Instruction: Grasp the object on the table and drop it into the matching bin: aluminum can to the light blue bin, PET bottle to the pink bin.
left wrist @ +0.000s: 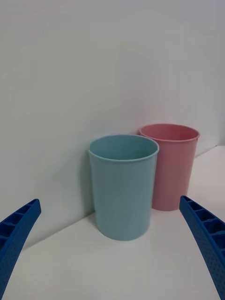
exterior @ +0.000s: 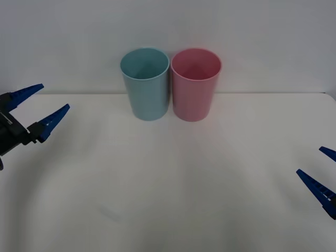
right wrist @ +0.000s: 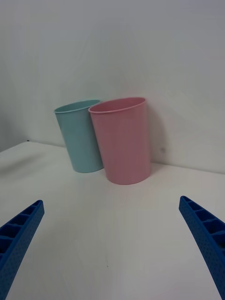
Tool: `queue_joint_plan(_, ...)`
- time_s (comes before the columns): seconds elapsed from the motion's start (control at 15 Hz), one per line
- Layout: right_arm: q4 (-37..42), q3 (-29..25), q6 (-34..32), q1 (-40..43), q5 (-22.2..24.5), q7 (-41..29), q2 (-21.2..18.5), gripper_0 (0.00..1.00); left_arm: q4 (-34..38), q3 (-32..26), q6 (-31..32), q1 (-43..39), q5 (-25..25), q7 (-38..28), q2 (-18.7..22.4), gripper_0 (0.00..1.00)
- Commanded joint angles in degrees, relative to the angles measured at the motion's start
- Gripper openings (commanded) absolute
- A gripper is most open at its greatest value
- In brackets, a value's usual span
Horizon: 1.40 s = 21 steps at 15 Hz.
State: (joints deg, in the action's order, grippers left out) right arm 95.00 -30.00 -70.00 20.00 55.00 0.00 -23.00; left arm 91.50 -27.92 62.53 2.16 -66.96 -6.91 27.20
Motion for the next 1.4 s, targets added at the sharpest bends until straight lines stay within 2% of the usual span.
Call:
queue_joint_plan(0.07, 0.0, 0.0, 0.0, 0.0, 0.0, 0.0, 0.0, 1.00, 0.2, -1.1, 2.0, -4.4, 3.4, 2.7, 3.3, 1.00)
queue_joint_plan(0.27, 0.0, 0.0, 0.0, 0.0, 0.0, 0.0, 0.0, 1.00, 0.3, -4.1, 6.6, -8.2, 4.6, 3.6, 3.6, 1.00)
queue_joint_plan(0.73, 0.0, 0.0, 0.0, 0.0, 0.0, 0.0, 0.0, 1.00, 6.2, -5.3, 6.7, -19.6, 8.6, 5.9, 3.9, 1.00)
queue_joint_plan(1.4, 0.0, 0.0, 0.0, 0.0, 0.0, 0.0, 0.0, 1.00, 6.3, -3.2, 5.6, -21.1, 8.7, 5.5, 3.9, 1.00)
